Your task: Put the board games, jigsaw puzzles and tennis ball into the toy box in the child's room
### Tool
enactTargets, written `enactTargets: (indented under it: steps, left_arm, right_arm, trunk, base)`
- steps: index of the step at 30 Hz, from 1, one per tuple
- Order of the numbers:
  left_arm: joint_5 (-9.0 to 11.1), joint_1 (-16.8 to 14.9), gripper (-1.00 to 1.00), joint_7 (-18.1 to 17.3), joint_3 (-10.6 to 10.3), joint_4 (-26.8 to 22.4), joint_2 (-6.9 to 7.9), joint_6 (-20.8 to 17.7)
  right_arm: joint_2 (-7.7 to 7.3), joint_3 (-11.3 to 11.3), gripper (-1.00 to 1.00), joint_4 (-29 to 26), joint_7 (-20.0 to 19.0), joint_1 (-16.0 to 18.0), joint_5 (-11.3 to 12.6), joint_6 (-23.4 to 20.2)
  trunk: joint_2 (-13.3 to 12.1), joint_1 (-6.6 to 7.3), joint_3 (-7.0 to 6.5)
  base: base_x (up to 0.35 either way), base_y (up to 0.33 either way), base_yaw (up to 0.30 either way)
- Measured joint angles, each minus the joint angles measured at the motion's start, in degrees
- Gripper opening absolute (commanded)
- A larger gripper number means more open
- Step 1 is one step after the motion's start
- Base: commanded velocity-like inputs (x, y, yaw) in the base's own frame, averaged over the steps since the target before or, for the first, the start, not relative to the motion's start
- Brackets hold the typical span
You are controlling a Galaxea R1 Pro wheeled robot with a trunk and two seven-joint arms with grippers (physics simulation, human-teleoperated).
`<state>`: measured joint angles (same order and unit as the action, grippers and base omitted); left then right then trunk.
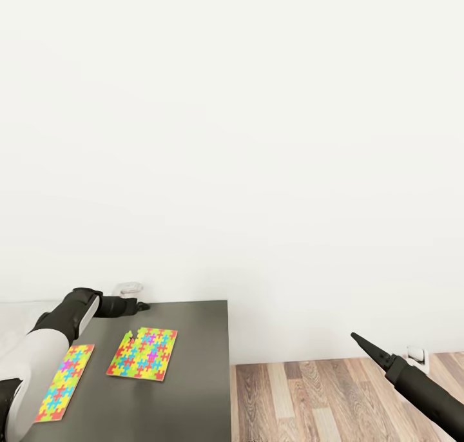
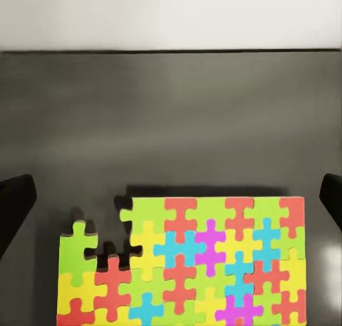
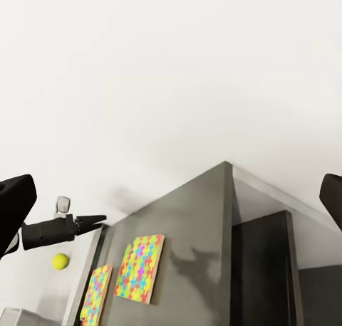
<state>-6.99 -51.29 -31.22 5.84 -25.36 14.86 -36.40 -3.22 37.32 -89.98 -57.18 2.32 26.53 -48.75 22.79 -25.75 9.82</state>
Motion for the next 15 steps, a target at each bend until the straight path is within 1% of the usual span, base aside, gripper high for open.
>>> enactTargets:
  steps: [3, 10, 15]
  left_arm:
    - [0.0, 0.0, 1.00, 0.0, 0.0, 0.0, 0.10, 0.1]
    - [0.1, 0.0, 1.00, -0.1, 0.0, 0.1, 1.61, 0.2]
    - [0.1, 0.1, 1.00, -0.1, 0.0, 0.3, 2.06, 0.3]
  right_arm:
    - [-0.02, 0.0, 1.00, 0.0, 0.0, 0.0, 0.0, 0.0]
    - [-0.02, 0.0, 1.00, 0.1, 0.0, 0.0, -0.3, 0.0]
    - [0.04, 0.0, 1.00, 0.1, 0.0, 0.0, -0.5, 0.0]
  trunk:
    - [0.0, 0.00, 0.26]
    - [0.0, 0.00, 0.90]
    - [0.0, 0.00, 1.37]
  base:
    - [0.000, 0.000, 0.000]
    - [0.000, 0.000, 0.000]
    - [0.000, 0.000, 0.000]
